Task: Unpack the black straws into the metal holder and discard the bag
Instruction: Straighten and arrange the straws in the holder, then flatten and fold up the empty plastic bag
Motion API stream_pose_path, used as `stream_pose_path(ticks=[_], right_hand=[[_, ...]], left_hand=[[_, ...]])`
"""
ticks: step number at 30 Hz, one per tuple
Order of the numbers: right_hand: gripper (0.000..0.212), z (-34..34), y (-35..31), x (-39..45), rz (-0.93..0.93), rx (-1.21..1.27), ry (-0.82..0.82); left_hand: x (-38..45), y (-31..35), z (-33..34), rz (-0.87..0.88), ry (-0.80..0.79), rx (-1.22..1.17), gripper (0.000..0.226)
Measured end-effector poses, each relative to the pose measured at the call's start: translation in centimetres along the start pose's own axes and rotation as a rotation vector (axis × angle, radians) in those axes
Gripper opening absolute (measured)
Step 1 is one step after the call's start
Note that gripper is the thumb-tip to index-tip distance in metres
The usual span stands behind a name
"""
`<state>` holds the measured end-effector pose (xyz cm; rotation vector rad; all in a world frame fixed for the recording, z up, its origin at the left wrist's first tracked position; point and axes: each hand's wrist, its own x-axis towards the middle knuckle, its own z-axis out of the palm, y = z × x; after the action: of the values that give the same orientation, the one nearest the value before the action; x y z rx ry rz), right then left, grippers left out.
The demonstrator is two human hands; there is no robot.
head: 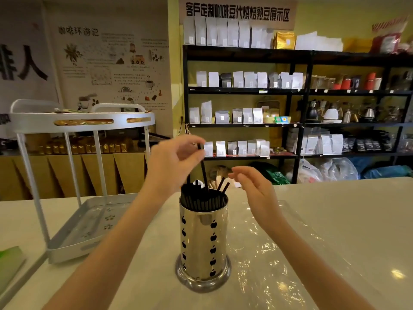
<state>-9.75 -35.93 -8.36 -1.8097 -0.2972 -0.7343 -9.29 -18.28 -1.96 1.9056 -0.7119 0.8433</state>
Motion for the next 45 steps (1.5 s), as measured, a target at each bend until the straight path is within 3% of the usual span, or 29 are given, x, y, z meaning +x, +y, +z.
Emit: stream_pose_path(ticks=[3,6,10,16,19,22,26,28,31,33,37,40,45], right_hand=[[0.035,0.8,1.1,-0.5,0.228,0.114,-0.196],[0.035,2.2,1.9,0.2,0.303,0.139,-0.295],[0.040,2.3,1.0,-0.3,0.272,0.126,-0.328],[0.044,1.8,-0.4,-2.1,0.195,0.133,-0.325],[0.045,0.4,-0.7,-2.5,0.199,0.125,-0.277],[0.042,-2.4,-0.1,-3.0,0.208,0.048,-0.153],[0.028,-7.7,3.3,-4.6,0.273,-0.154,0.067],[0.027,-10.2,5.4,-5.7,0.340,-0.298,0.114],[0.032,-12.8,8.9,-7.0,0.420,-0.523,0.071],[0.037,-13.8,11.1,-7.2,0.473,-0.650,0.042],[0.048,-14.2,14.7,-6.3,0.657,-1.000,-0.017],[0.051,-14.1,16.7,-5.9,0.690,-1.161,-0.042],[0.039,-14.5,17.4,-5.6,0.639,-1.000,0.071]], left_hand=[[-1.6,-1.5,1.3,-0.053,-0.144,0.128,0.021],[-2.9,-2.3,1.7,-0.109,-0.226,0.112,0.019],[-4.1,-2.7,1.6,-0.113,-0.267,-0.002,0.032],[-5.2,-1.8,2.0,-0.057,-0.241,0.105,0.050],[-5.9,-0.2,2.8,0.088,-0.069,0.222,0.048],[-7.6,1.6,4.5,0.304,0.075,0.162,0.033],[-10.8,2.2,8.9,0.512,-0.091,0.125,0.022],[-12.2,1.8,12.0,0.340,-0.270,0.157,0.029],[-13.2,0.0,16.1,-0.152,-0.541,0.245,0.045],[-13.4,-1.7,17.8,-0.338,-0.661,0.405,0.051],[-13.9,-3.7,19.4,-0.474,-0.725,0.561,0.065],[-13.7,-3.8,20.3,-0.542,-0.737,0.599,0.067],[-12.5,-3.5,21.3,-0.633,-0.725,0.586,0.057]])
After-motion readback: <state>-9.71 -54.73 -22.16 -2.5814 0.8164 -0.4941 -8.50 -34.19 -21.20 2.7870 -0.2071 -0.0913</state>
